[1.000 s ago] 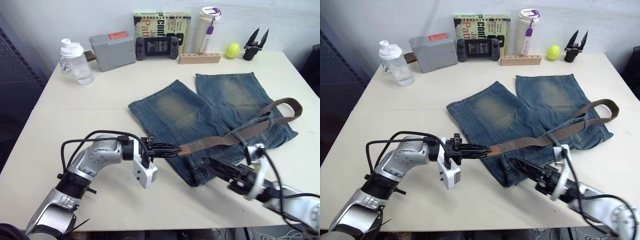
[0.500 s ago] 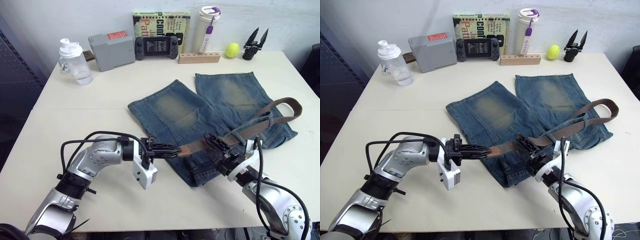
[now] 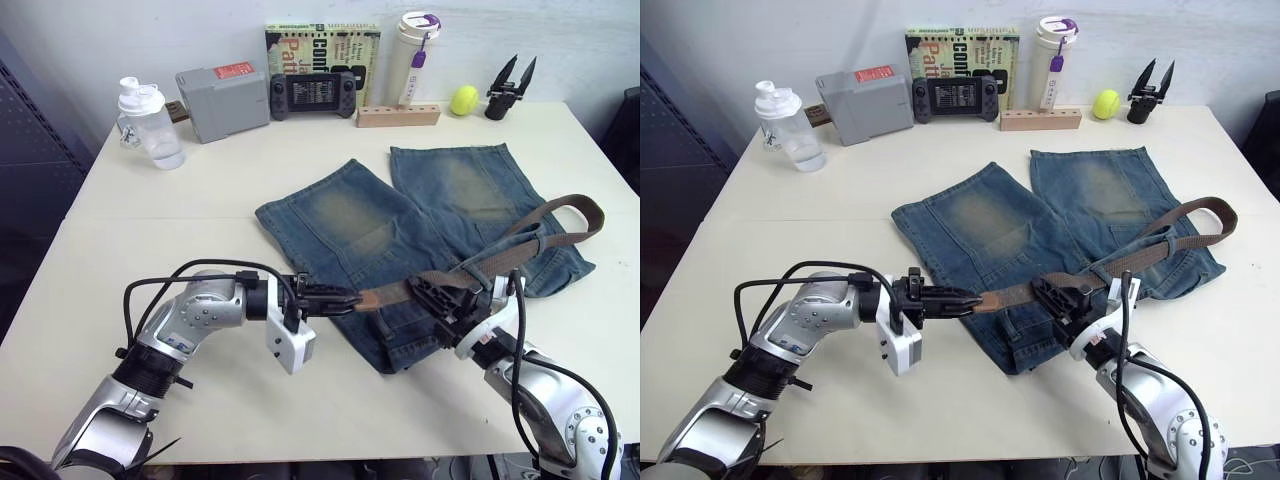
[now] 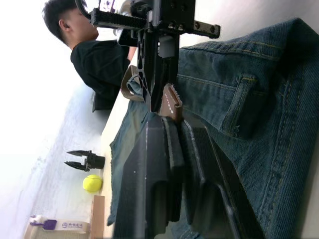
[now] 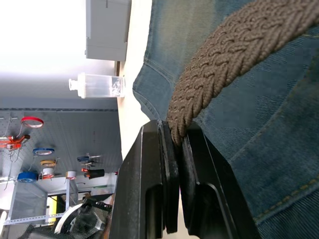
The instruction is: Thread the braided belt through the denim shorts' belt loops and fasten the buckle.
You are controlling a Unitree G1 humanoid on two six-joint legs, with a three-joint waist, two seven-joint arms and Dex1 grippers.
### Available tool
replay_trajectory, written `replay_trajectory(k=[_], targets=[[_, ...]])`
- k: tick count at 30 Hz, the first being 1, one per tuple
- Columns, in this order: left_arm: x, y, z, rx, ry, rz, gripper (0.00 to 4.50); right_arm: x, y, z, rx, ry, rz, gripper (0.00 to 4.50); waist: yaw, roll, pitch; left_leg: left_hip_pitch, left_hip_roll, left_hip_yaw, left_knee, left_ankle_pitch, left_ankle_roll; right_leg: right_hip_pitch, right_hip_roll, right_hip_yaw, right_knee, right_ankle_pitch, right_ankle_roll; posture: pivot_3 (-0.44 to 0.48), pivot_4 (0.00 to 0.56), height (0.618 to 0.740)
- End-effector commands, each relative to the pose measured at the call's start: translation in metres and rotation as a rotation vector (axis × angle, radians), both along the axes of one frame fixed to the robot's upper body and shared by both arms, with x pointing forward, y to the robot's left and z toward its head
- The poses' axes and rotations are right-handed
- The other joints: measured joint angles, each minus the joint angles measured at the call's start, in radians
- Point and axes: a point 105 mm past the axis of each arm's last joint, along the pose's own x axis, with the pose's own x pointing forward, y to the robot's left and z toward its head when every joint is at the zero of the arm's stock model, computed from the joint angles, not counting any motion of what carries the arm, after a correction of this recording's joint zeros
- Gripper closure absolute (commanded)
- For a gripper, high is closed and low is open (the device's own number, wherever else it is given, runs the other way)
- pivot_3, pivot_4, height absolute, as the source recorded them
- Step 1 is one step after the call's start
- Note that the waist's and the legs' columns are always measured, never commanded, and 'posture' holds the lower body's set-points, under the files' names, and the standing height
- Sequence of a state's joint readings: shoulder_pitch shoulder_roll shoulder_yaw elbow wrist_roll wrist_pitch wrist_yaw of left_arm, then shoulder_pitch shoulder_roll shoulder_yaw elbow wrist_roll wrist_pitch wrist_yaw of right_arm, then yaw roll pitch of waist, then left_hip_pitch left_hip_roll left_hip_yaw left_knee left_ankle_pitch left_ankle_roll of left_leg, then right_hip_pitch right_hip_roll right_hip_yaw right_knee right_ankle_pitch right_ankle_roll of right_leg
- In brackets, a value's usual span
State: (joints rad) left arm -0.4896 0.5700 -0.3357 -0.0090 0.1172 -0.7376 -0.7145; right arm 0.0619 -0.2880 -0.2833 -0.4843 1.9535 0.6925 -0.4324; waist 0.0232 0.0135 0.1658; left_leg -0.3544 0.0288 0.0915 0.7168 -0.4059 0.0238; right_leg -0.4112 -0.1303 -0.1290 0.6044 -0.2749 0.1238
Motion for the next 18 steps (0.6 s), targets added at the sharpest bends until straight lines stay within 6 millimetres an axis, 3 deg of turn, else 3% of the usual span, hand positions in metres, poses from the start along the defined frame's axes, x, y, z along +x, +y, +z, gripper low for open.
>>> replay_trajectory(k=[1, 4, 10, 18], targets=[[-0.010, 0.002, 0.003, -0.029, 0.186, -0.009, 2.04, -0.001, -0.009, 0.013, 0.013, -0.064, -0.022, 4.50, -0.001, 0.000, 0.000, 0.000, 0.000, 0.000, 0.000, 0.000, 0.000, 0.000, 0.000, 0.000, 0.000, 0.000, 0.000, 0.000, 0.150, 0.731], [-0.026, 0.014, -0.005, -0.004, 0.436, -0.012, 0.67, -0.002, -0.024, 0.017, -0.037, -0.104, -0.024, 4.50, -0.002, 0.001, 0.001, 0.000, 0.001, 0.000, 0.000, 0.000, 0.000, -0.001, 0.000, 0.001, 0.000, 0.000, 0.000, 0.000, 0.150, 0.731], [-0.041, 0.034, -0.011, -0.008, 0.709, 0.053, 0.67, 0.002, -0.051, 0.018, -0.153, -0.107, -0.023, 4.50, 0.001, 0.002, 0.001, 0.001, 0.001, -0.002, 0.000, 0.000, 0.001, -0.001, 0.000, 0.003, 0.000, 0.000, 0.000, 0.000, 0.150, 0.731], [-0.041, 0.033, -0.008, -0.049, 0.726, 0.110, 0.67, 0.004, -0.049, 0.006, -0.230, -0.086, 0.008, 4.50, 0.002, 0.002, 0.001, 0.001, 0.000, -0.001, 0.000, -0.001, 0.001, -0.001, 0.000, 0.004, 0.000, 0.000, 0.000, 0.000, 0.150, 0.731]])
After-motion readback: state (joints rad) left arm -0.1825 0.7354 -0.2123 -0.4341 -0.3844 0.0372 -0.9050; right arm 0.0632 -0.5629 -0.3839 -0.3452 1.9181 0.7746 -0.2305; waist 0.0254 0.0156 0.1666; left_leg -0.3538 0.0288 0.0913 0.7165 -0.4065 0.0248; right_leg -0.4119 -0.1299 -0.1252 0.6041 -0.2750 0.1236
